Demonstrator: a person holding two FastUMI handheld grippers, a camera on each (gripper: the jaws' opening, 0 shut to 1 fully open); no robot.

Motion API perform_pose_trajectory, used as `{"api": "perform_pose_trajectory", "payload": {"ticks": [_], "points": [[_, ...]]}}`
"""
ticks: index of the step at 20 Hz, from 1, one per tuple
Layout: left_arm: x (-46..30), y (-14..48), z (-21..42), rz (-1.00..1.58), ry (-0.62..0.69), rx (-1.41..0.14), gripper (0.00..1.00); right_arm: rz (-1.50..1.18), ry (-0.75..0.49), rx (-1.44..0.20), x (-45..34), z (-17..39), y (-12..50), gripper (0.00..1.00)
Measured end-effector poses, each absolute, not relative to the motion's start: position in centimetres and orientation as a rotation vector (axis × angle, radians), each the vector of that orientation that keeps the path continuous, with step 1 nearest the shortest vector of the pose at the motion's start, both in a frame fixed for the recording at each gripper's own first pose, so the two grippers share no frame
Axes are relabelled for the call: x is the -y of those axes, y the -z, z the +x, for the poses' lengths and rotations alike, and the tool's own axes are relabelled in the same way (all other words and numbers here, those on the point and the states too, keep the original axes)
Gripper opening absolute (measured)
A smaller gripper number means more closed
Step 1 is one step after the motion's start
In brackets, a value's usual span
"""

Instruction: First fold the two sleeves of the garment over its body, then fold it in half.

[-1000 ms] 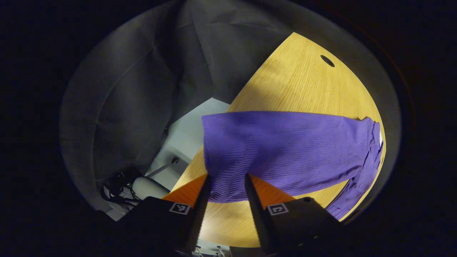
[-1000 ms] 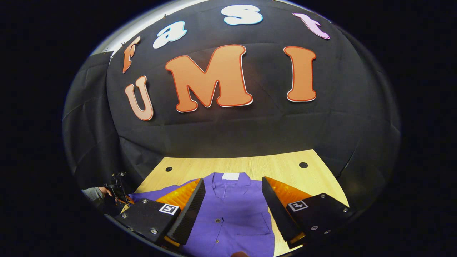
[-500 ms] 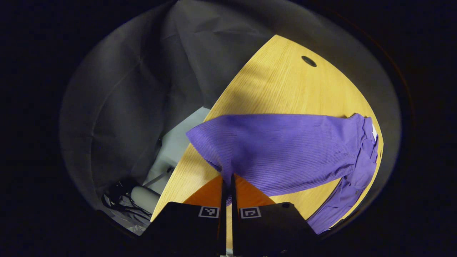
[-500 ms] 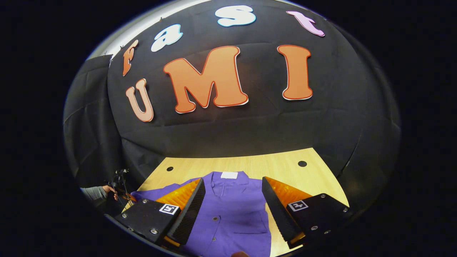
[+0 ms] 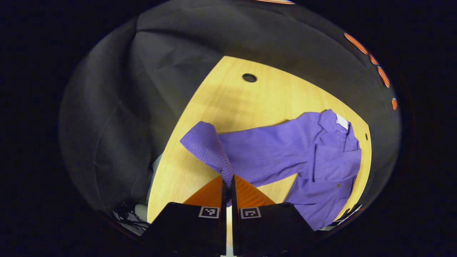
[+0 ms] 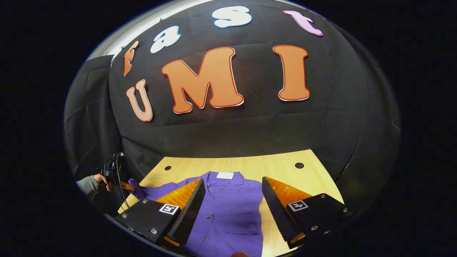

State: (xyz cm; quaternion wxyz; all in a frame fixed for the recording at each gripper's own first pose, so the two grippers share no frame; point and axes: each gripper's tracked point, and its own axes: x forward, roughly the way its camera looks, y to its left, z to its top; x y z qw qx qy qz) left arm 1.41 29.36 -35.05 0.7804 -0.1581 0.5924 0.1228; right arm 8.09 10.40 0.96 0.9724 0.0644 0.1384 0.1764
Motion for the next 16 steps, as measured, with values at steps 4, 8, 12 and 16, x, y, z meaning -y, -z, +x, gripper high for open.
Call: {"api": "perform_pose_trajectory", "payload": {"ticks": [4, 8, 12, 16], "points": [[-23.9, 32.1, 3.9, -0.329, -0.181, -1.235, 0.07, 0.127, -0.371, -0.268, -9.4, 7.9, -0.6, 0.95], [-18.0, 29.8, 6.2, -0.305, -0.089, -1.211, 0.07, 0.154, -0.378, -0.263, -8.0, 7.9, -0.3, 0.95], [-11.6, 28.5, 7.9, -0.286, 0.003, -1.23, 0.07, 0.146, -0.361, -0.266, -6.0, 8.0, 0.7, 0.95], [-6.2, 28.2, 9.5, -0.251, 0.074, -1.236, 0.07, 0.144, -0.349, -0.277, -4.1, 7.8, 1.5, 0.95]]}}
